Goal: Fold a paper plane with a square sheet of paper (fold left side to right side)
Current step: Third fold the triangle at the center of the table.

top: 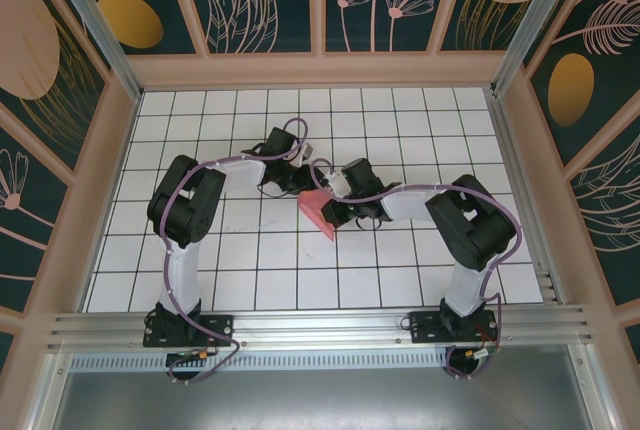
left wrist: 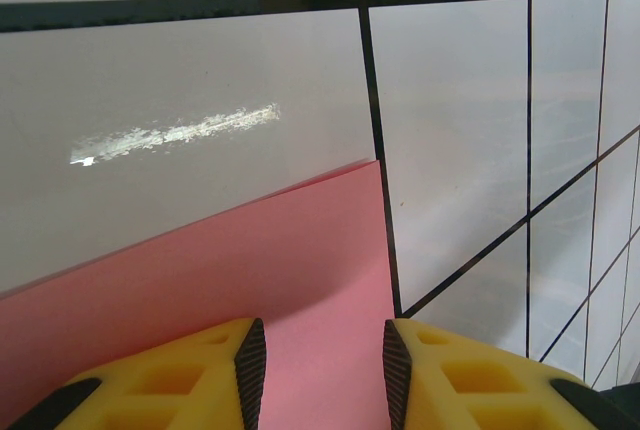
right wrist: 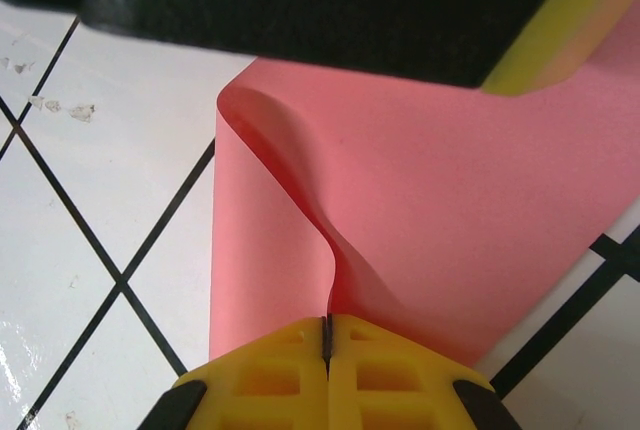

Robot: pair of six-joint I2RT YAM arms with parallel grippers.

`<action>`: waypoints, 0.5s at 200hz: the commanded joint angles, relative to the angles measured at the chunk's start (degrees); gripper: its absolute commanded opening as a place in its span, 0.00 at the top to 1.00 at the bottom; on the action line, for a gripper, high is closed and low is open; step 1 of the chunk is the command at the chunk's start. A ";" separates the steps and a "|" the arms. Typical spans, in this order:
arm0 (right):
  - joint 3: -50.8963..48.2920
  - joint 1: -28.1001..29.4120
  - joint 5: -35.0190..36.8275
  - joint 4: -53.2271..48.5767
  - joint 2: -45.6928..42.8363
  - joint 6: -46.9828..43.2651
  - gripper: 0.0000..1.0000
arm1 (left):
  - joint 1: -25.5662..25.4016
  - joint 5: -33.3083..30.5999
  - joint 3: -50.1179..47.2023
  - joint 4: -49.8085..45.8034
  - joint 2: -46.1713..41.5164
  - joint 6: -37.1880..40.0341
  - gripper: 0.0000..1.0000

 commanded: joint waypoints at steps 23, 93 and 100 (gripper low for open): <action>-0.08 0.36 0.94 -1.16 0.94 0.33 1.00 | -0.94 -1.08 -1.15 -1.03 0.75 0.72 0.61; -0.42 0.51 1.11 -2.30 2.37 0.14 1.00 | -0.86 -0.96 -1.50 -0.77 -0.49 0.72 0.60; -0.70 0.54 1.09 -2.21 2.45 0.18 1.00 | -0.86 -1.07 -1.42 -0.86 -0.99 0.81 0.59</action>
